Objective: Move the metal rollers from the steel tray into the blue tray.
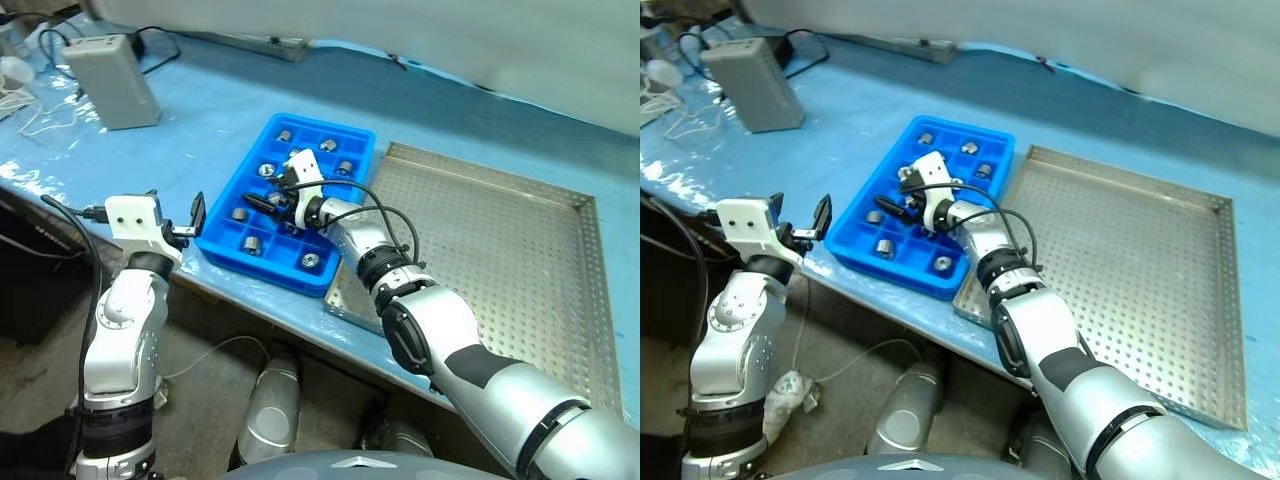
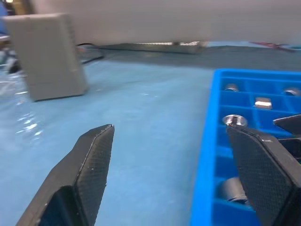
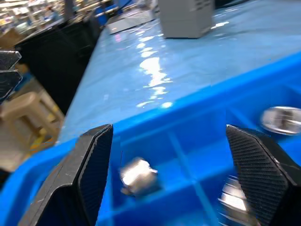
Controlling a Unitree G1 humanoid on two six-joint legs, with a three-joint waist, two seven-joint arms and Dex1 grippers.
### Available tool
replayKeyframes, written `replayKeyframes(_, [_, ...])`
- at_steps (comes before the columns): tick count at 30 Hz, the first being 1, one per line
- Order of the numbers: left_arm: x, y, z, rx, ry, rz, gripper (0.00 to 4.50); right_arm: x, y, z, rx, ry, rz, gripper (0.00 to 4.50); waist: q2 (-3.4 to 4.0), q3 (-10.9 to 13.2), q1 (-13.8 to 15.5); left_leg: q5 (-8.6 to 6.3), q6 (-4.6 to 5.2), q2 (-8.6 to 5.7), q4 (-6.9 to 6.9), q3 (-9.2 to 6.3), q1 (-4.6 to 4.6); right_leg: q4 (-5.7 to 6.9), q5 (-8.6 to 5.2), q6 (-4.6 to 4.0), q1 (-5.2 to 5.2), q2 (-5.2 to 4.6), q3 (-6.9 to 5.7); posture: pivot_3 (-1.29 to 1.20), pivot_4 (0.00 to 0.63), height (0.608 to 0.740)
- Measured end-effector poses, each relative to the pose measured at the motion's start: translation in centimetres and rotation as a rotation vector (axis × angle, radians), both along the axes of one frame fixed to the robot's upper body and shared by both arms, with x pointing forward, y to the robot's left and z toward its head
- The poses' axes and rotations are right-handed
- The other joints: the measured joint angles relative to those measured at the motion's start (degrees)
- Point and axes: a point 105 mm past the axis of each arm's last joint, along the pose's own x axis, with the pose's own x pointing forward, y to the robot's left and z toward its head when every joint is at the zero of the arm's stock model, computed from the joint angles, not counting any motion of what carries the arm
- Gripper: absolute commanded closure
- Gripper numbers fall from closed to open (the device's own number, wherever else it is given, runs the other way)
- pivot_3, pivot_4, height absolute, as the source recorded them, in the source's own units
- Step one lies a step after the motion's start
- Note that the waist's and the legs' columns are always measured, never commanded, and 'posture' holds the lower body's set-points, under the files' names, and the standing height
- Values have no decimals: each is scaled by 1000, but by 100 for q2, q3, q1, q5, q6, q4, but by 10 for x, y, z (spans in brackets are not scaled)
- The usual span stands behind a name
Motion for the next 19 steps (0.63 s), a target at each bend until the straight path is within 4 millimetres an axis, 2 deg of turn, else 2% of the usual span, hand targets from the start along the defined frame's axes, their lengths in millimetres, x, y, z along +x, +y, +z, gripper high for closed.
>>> replayKeyframes(6, [-8, 3, -1, 24, 18, 33, 483, -2, 4, -1, -13, -10, 14, 531, 10, 6, 649, -12, -19, -18, -2, -43, 12, 11, -3, 5, -18, 2, 2, 1072, 150, 740])
replayKeyframes(10, [-8, 7, 3, 43, 7, 52, 483, -2, 5, 0, -22, -26, 18, 531, 16, 10, 981, -21, -33, -96, -4, -163, 12, 25, -4, 5, -18, 2, 6, 1020, 150, 740])
replayKeyframes(13, [-5, 7, 10, 39, -21, 53, 483, -2, 5, 0, -29, -32, 18, 531, 33, 20, 1155, -26, -42, -108, -4, -190, 12, 39, -4, 5, -22, 3, 5, 904, 150, 740])
replayKeyframes(17, [16, 0, 19, 17, -53, -4, 483, 4, -2, 7, -32, -61, -20, 531, 91, 53, 1262, -37, -60, -115, -4, -205, 9, 87, -6, 4, -37, 6, 6, 744, 150, 740])
replayKeyframes(19, [33, -11, 21, 10, -54, -65, 483, 14, -18, 12, -45, -87, -74, 531, 128, 75, 1246, -55, -87, -113, -9, -205, 1, 99, -6, 4, -42, 9, -3, 603, 150, 740])
